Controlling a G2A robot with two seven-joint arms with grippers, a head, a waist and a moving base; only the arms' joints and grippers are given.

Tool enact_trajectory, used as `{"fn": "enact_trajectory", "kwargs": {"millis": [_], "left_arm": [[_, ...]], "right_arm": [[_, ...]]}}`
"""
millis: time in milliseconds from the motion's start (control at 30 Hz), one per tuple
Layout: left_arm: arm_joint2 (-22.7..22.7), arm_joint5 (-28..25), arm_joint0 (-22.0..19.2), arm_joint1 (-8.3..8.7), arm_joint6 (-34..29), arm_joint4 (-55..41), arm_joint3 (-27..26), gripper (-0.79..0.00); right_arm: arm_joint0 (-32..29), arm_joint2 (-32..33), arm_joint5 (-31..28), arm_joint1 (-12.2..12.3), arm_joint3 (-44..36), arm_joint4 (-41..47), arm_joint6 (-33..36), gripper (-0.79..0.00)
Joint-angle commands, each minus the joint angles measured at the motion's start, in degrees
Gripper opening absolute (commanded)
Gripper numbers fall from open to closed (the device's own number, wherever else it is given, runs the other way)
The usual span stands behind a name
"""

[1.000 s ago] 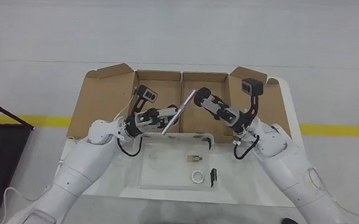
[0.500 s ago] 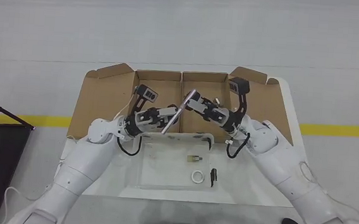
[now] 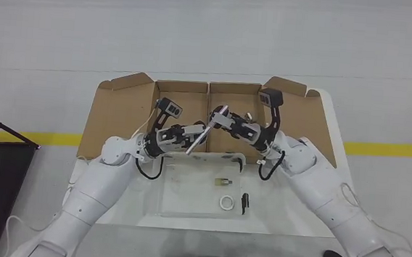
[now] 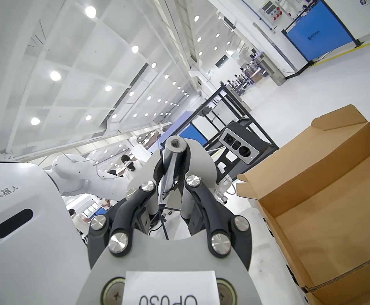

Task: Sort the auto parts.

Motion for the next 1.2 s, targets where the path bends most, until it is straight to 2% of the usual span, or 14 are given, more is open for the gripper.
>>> {"fn": "enact_trajectory", "kwargs": {"millis": [0, 300, 333, 367, 400, 800, 1000, 1167], "left_arm": [[-0.1, 0.0, 0.1, -0.05, 0.0, 0.2, -0.1, -0.785], [-0.6, 0.0, 0.5, -0.28, -0.1, 1.0, -0.4, -0.785], [-0.7, -0.1, 0.6, -0.28, -0.1, 1.0, -0.4, -0.699], [-0.9, -0.1, 0.7, -0.28, -0.1, 1.0, -0.4, -0.234], [-1.1, -0.1, 0.8, -0.26, 0.0, 1.1, -0.4, 0.000], [-5.2, 0.5, 1.7, 0.17, 0.1, 0.3, 1.9, 0.000], [-6.3, -0.4, 3.0, 0.61, -1.2, 4.6, 2.7, 0.000], [-6.4, -0.5, 3.1, 0.64, -1.3, 4.9, 2.7, 0.000]], "right_arm": [[-0.1, 0.0, -0.1, -0.1, 0.0, 0.6, 0.2, -0.785], [-0.6, 0.3, 0.7, -0.3, -0.3, 6.1, 3.7, -0.785], [-0.7, 0.4, 0.8, -0.3, -0.3, 6.7, 4.2, -0.785], [-0.8, 0.6, 0.8, -0.3, -0.2, 7.4, 4.9, -0.785], [-0.9, 0.8, 0.9, -0.2, -0.1, 8.2, 5.6, -0.785], [-5.0, 5.6, 2.2, 0.8, 0.7, 16.0, 9.9, -0.785], [-6.0, 8.1, 2.3, 1.1, -7.7, 18.4, 11.6, -0.785], [-6.8, 10.2, 1.4, 1.1, -12.1, 15.1, 10.0, -0.785]]}}
